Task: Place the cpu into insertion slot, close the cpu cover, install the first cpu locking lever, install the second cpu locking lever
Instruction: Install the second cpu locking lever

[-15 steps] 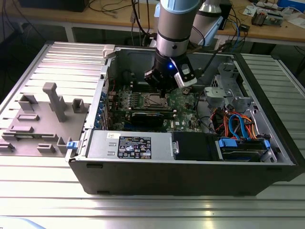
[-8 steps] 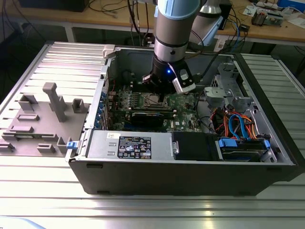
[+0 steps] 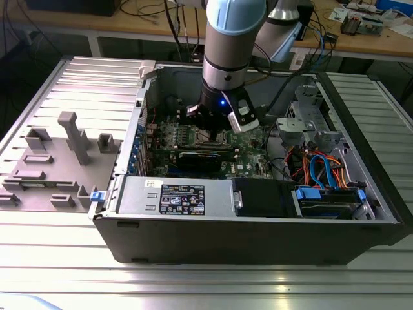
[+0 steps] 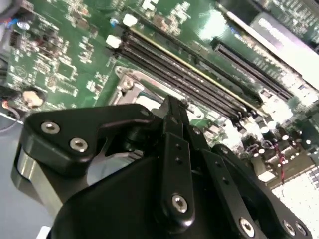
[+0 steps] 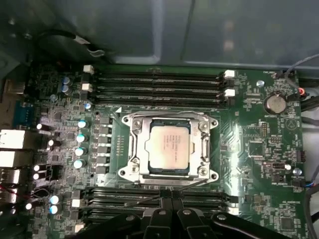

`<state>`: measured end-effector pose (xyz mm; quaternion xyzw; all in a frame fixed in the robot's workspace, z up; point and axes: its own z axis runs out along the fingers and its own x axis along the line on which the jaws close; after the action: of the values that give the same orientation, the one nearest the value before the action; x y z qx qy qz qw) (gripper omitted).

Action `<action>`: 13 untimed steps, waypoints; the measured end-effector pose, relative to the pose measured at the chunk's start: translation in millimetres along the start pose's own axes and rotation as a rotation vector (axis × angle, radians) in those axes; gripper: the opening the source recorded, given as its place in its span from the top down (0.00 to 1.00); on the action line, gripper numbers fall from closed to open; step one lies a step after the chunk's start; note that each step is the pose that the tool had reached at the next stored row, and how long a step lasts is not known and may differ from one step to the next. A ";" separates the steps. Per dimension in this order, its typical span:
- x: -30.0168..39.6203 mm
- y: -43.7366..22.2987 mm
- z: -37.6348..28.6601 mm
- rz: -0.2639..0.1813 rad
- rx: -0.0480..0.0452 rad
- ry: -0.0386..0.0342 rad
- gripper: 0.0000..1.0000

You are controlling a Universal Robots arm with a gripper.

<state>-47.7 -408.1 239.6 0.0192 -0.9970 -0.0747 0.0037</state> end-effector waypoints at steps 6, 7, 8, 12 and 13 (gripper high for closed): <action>18.0 -4.1 5.3 -0.008 -0.0163 0.0013 0.89; 20.1 -4.5 6.4 -0.012 -0.0248 0.0014 0.89; 21.4 -4.7 7.2 -0.014 -0.0303 0.0016 0.89; 24.8 -10.6 11.6 -0.025 -0.0482 0.0025 0.89; 25.2 -12.4 12.3 -0.026 -0.0528 0.0027 0.89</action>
<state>-72.6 -419.5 225.7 0.0324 -0.9943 -0.1010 0.0045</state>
